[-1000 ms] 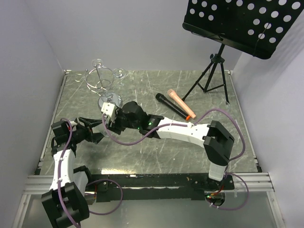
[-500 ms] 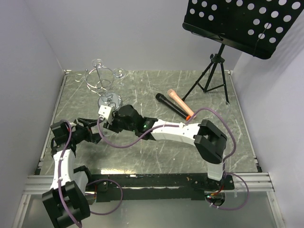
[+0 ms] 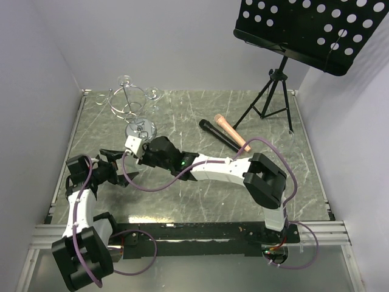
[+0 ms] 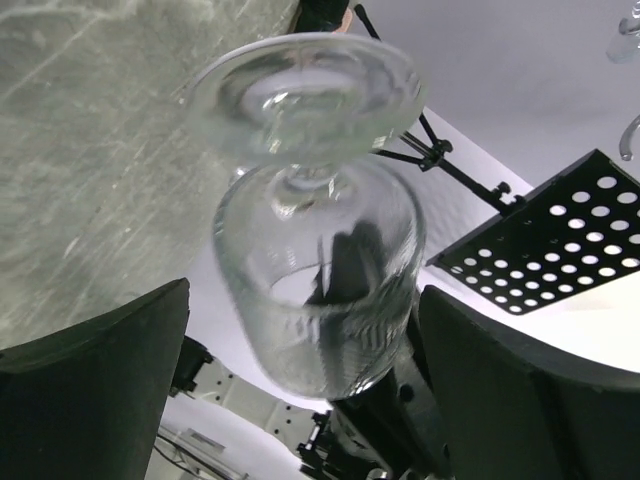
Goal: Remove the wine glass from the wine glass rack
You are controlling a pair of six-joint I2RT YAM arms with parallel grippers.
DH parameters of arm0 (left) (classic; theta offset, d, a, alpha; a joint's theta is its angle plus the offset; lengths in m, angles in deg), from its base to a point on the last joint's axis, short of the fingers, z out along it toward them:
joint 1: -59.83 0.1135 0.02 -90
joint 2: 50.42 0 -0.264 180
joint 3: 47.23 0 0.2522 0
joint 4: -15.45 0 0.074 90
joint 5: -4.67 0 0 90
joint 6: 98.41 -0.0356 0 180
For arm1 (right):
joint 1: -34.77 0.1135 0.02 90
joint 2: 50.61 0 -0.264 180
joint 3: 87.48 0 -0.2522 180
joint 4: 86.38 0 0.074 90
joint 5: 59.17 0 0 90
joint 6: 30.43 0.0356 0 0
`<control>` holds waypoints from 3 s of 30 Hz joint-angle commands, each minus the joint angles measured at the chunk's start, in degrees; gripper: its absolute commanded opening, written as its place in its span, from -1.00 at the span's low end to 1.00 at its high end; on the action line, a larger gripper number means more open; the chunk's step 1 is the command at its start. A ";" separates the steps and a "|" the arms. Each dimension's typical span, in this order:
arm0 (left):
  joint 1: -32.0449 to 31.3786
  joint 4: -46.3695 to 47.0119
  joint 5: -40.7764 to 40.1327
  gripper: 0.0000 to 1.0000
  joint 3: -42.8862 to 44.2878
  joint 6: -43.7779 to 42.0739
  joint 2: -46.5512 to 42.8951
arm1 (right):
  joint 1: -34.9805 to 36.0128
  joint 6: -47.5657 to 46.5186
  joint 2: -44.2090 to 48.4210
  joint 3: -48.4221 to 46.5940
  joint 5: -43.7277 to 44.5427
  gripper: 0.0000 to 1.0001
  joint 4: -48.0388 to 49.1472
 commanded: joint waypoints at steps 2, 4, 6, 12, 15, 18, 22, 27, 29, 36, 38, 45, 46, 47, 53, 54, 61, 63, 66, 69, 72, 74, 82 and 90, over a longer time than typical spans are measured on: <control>-0.10 -2.80 -1.07 0.99 3.98 -5.58 1.02 | -2.06 1.68 5.07 -1.05 5.84 -1.00 4.19; -0.10 -2.54 1.03 0.99 5.04 -6.63 2.86 | -3.99 1.68 8.58 0.70 5.06 -1.00 2.35; -0.02 -0.53 4.02 0.99 5.22 -7.78 4.97 | -6.10 1.07 12.44 3.07 3.39 -1.00 -0.20; 2.00 -8.59 -6.92 0.99 11.10 -23.93 10.16 | -16.19 -5.69 26.86 7.04 -10.20 -1.00 -19.24; 3.93 -11.14 -12.65 0.99 13.91 -28.51 12.88 | -22.61 -7.98 30.91 5.38 -14.10 -1.00 -28.48; 6.57 -14.91 -17.74 0.99 18.39 -34.30 15.78 | -28.94 -8.60 33.55 1.95 -17.53 -1.00 -35.17; 6.58 -17.12 -27.50 0.99 21.65 -41.17 17.02 | -34.92 -12.72 36.19 1.85 -19.03 -1.00 -39.23; 7.89 -19.05 -31.90 0.99 23.58 -44.43 17.20 | -43.62 -13.43 34.89 -1.47 -20.79 -1.00 -48.26; 8.07 -19.59 -32.96 0.99 24.46 -46.97 17.72 | -46.53 -14.22 33.30 -4.37 -20.96 -1.00 -51.79; 8.51 -18.97 -37.27 0.99 25.25 -51.29 19.74 | -53.04 -17.91 27.33 -8.15 -15.79 -1.00 -57.93; 8.68 -19.50 -36.93 0.99 25.69 -51.46 20.71 | -54.27 -18.09 23.30 -11.75 -15.08 -1.00 -62.85; 8.77 -19.23 -34.82 0.99 28.32 -54.88 24.92 | -58.14 -15.98 15.99 -15.63 -11.74 -1.00 -65.77; 8.77 -19.32 -34.64 0.99 28.94 -55.15 25.37 | -58.49 -16.33 15.11 -15.98 -10.95 -1.00 -66.39; 8.77 -19.58 -34.90 0.99 29.56 -55.42 25.63 | -58.58 -16.42 14.06 -16.42 -10.16 -1.00 -67.35; 8.77 -18.36 -35.52 0.99 28.86 -55.68 26.34 | -60.60 -16.51 9.40 -18.36 -7.26 -1.00 -70.43; 8.77 -18.27 -35.52 0.99 28.69 -55.59 26.25 | -60.95 -16.51 8.69 -18.88 -6.73 -1.00 -70.70; 8.77 -18.35 -35.96 0.99 29.30 -57.26 27.04 | -62.88 -15.81 1.31 -25.56 -5.84 -1.00 -75.70; 8.77 -18.27 -36.13 0.99 29.74 -57.88 27.30 | -63.68 -15.37 -1.06 -28.36 -6.98 -1.00 -78.16; 8.77 -17.83 -35.78 0.99 29.91 -58.58 27.57 | -63.68 -15.63 -3.79 -31.19 -6.90 -1.00 -79.92; 8.77 -17.13 -35.87 0.99 29.74 -58.14 27.66 | -63.68 -16.24 -5.46 -31.89 -5.85 -1.00 -80.89; 8.77 -16.95 -35.87 0.99 29.48 -58.49 27.39 | -63.68 -16.51 -6.43 -32.60 -6.28 -1.00 -82.39; 8.77 -16.95 -36.22 0.99 29.04 -58.76 27.30 | -63.68 -16.51 -5.99 -31.37 -6.37 -1.00 -82.21; 8.77 -16.42 -36.57 0.99 28.51 -58.76 27.04 | -63.68 -16.07 -5.46 -25.83 -5.50 -0.95 -77.91; 8.77 -17.04 -36.57 0.99 29.74 -59.28 27.57 | -63.68 -13.43 -6.70 -26.62 -6.55 -0.68 -77.38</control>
